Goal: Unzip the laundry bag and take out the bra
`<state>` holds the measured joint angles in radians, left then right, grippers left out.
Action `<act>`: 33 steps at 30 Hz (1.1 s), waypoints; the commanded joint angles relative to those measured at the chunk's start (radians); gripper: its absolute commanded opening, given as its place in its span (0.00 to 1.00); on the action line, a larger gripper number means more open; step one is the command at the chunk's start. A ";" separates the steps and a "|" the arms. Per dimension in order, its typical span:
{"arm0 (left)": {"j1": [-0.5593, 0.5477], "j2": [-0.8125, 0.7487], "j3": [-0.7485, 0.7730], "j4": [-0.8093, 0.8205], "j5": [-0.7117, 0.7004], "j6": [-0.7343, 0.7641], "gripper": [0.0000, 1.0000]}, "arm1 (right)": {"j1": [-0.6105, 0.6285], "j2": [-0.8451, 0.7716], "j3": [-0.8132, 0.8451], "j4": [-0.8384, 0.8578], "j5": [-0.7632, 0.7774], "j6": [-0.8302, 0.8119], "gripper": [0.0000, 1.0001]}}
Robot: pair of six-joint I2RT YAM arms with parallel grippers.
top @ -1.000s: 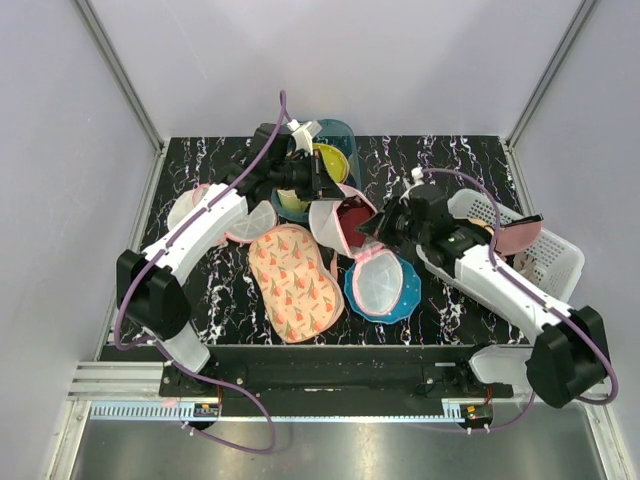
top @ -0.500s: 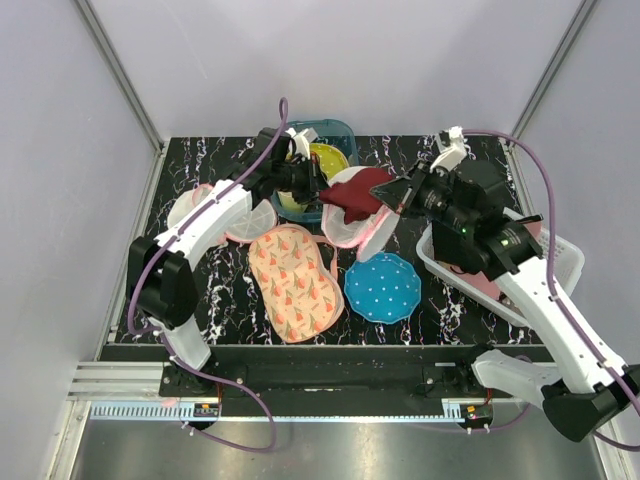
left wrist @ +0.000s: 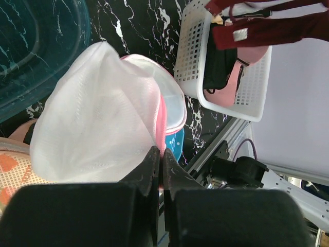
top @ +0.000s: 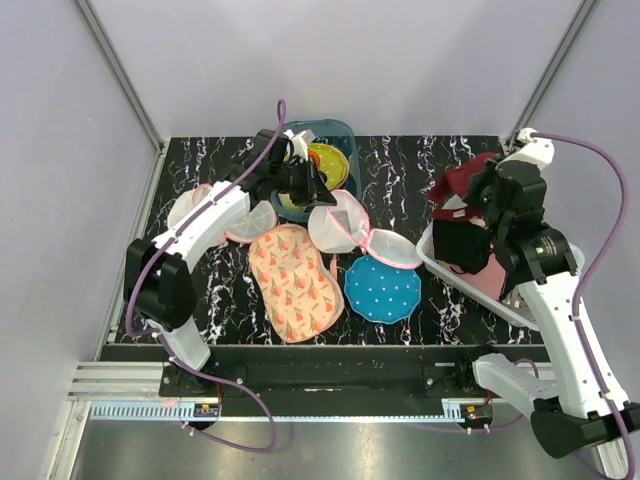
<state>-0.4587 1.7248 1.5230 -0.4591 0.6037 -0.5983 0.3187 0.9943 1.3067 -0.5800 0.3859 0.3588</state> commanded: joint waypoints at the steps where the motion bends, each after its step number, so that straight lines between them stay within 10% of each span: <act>1: 0.005 -0.085 0.008 0.031 0.028 0.018 0.00 | -0.125 -0.040 -0.033 -0.018 0.047 -0.029 0.00; 28: 0.037 -0.185 0.086 0.000 -0.001 0.045 0.00 | -0.282 -0.217 -0.300 -0.276 0.303 0.276 0.00; 31: 0.035 -0.171 0.080 0.019 0.013 0.028 0.00 | -0.282 -0.224 -0.372 -0.320 0.329 0.360 0.24; 32: 0.037 -0.166 0.078 0.023 0.024 0.023 0.00 | -0.282 -0.224 -0.389 -0.319 0.324 0.367 0.57; 33: 0.037 -0.163 0.075 0.026 0.027 0.019 0.00 | -0.282 -0.217 -0.400 -0.319 0.308 0.371 0.68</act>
<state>-0.4255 1.5612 1.6066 -0.5133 0.5976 -0.5568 0.0425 0.7738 0.9592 -0.8394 0.6411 0.6147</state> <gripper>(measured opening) 0.012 0.384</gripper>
